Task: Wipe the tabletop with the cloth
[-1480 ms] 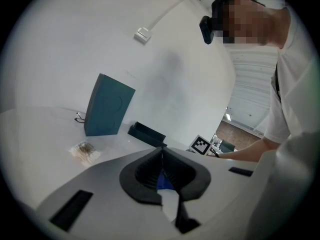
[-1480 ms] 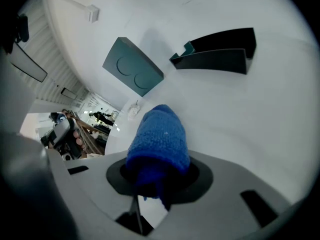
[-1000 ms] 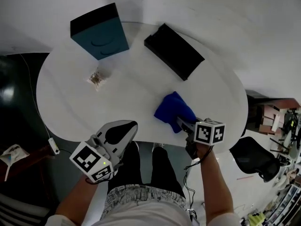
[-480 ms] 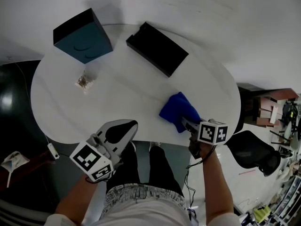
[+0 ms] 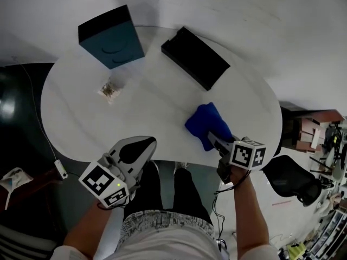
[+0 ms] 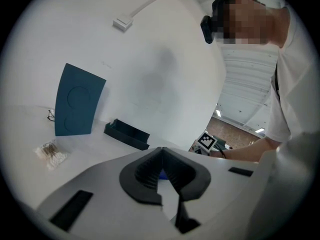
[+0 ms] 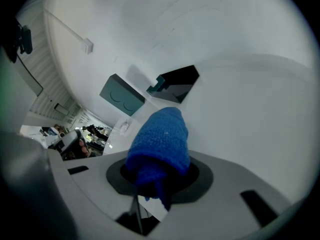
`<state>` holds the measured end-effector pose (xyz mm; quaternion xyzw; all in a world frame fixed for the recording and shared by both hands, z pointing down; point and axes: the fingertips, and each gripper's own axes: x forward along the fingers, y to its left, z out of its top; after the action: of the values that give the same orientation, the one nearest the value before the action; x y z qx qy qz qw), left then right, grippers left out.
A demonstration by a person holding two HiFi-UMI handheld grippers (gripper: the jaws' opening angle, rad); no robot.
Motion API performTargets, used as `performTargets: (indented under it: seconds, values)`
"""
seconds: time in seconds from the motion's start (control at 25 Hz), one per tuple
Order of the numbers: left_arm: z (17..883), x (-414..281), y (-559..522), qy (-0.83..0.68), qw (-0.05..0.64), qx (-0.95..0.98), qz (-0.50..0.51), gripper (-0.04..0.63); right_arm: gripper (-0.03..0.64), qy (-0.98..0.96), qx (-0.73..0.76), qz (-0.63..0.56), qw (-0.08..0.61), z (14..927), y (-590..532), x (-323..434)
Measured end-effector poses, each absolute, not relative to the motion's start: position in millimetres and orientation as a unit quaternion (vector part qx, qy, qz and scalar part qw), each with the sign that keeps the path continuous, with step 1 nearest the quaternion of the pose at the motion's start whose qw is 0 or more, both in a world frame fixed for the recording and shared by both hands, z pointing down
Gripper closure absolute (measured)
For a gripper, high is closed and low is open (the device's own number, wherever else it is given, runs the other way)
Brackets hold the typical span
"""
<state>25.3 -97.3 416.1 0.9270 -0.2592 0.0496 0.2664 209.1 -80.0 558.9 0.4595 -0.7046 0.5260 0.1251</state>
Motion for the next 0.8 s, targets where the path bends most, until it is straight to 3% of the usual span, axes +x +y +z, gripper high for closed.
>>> performTargets:
  seconds: [0.8]
  values:
    - [428.4, -173.8, -94.3, -0.391, 0.279, 0.877, 0.017, 0.574, 0.503, -0.794, 0.253, 0.52, 0.189, 553.7, -98.5, -70.1]
